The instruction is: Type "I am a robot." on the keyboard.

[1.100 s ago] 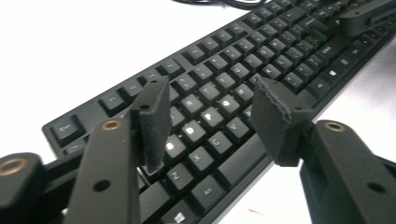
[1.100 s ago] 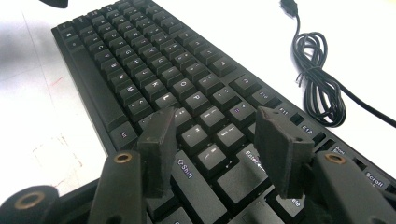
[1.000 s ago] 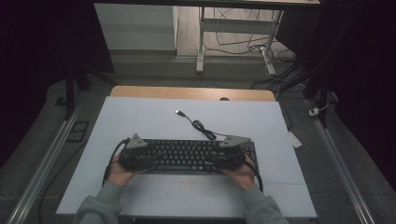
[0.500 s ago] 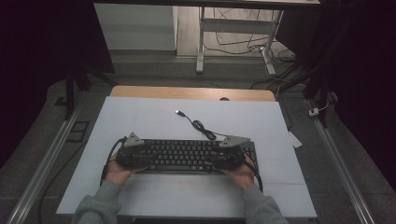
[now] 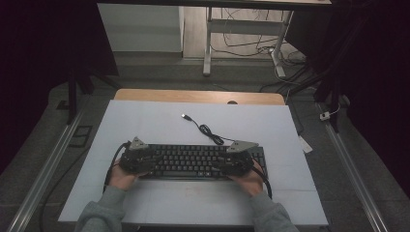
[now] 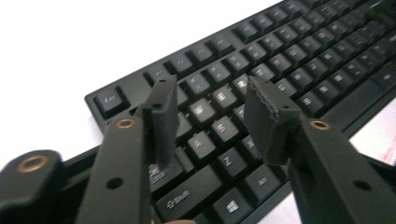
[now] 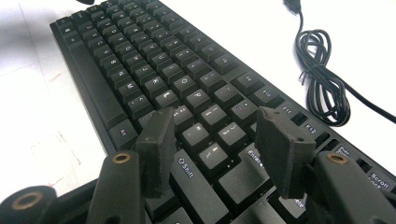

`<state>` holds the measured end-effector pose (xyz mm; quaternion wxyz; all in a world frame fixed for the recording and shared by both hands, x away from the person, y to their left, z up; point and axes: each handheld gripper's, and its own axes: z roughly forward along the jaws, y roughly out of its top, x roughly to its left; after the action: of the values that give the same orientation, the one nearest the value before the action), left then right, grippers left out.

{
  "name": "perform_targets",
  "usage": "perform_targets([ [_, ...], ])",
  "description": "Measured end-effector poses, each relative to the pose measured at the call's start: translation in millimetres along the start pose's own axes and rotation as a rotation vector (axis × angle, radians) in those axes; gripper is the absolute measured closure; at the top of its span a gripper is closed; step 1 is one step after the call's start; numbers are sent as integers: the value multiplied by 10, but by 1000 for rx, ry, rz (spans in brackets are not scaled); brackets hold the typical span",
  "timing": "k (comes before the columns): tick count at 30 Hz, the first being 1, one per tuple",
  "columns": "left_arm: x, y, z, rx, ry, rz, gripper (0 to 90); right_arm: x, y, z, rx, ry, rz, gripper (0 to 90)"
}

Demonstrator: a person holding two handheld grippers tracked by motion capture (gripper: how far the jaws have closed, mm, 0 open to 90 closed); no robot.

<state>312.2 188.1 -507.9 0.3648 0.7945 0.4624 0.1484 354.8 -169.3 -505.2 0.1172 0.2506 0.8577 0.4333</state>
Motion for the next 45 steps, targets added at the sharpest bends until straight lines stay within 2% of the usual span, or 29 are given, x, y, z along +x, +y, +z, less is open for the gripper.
perform_targets([
  [6,21,-30,18,23,3,1,746,-3,-2,3,1,3,-3,478],
  [8,22,-32,19,27,0,5,846,-3,-2,3,3,1,-5,479],
  [11,20,-35,31,36,-3,12,888,-2,-2,3,4,1,-4,479],
  [20,3,-51,85,68,2,34,890,-2,-3,6,7,1,-6,478],
  [34,11,-71,120,73,15,28,890,-2,-5,11,11,1,-6,477],
  [36,11,-76,135,85,20,34,890,-2,-5,12,12,1,-7,477],
  [42,-1,-76,133,76,25,37,890,0,-5,14,12,1,-7,477],
  [45,1,-64,93,46,15,28,890,1,-5,15,6,4,-6,477],
])
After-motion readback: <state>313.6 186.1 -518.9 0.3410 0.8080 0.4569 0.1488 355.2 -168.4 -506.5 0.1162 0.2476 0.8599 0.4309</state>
